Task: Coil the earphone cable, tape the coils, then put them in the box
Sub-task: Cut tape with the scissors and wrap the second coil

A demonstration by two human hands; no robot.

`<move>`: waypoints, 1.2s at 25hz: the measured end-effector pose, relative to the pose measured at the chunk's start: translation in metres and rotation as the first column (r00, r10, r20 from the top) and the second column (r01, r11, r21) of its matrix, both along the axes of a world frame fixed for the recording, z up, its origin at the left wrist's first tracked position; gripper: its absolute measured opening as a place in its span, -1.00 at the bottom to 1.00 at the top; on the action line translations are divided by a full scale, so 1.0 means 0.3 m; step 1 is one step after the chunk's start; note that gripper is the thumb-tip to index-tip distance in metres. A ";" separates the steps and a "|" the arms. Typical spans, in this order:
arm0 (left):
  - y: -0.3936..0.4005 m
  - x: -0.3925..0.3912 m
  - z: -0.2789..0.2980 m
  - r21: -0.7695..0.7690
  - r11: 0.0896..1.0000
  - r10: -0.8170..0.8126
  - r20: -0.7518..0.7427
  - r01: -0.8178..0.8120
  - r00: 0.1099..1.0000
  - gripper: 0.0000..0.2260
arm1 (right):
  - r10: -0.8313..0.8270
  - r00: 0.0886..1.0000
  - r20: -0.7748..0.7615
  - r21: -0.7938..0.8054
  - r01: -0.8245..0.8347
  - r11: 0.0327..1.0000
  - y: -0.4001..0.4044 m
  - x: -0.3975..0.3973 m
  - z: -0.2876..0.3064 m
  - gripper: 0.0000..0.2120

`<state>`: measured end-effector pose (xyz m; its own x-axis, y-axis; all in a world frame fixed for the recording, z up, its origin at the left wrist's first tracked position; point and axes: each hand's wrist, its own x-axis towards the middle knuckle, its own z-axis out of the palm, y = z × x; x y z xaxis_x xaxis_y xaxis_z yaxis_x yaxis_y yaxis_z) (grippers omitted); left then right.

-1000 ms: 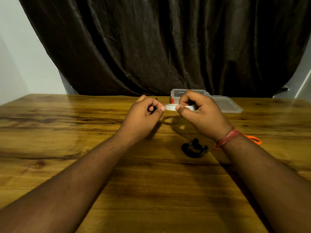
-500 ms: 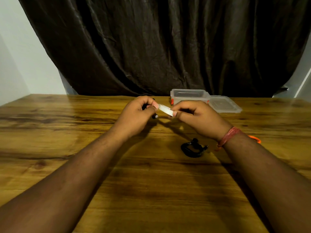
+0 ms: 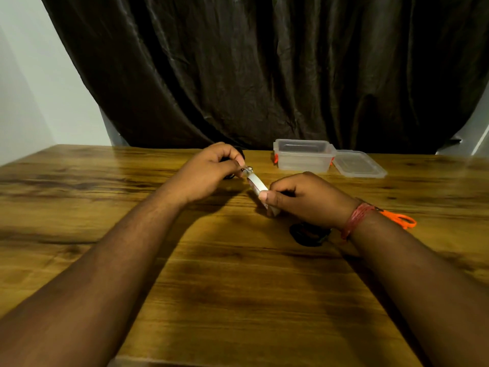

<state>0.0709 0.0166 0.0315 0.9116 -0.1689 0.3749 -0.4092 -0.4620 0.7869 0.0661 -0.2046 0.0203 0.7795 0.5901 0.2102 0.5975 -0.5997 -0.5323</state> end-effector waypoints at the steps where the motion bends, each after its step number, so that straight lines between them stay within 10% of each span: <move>1: -0.002 -0.002 0.001 0.006 1.000 -0.012 0.016 0.012 1.000 -0.89 | 0.002 1.000 0.004 -0.003 -0.002 1.000 0.008 -0.001 -0.002 -0.56; 16: -0.017 -0.006 0.010 -0.195 0.981 0.028 0.051 -0.018 0.998 -0.83 | 0.040 0.990 -0.134 0.106 -0.025 0.994 0.020 0.021 -0.040 -0.91; 30: -0.063 -0.045 0.001 0.075 0.994 0.054 0.343 -0.084 0.938 -0.91 | 0.057 0.966 -0.252 0.175 -0.012 0.984 0.009 0.010 -0.009 -0.85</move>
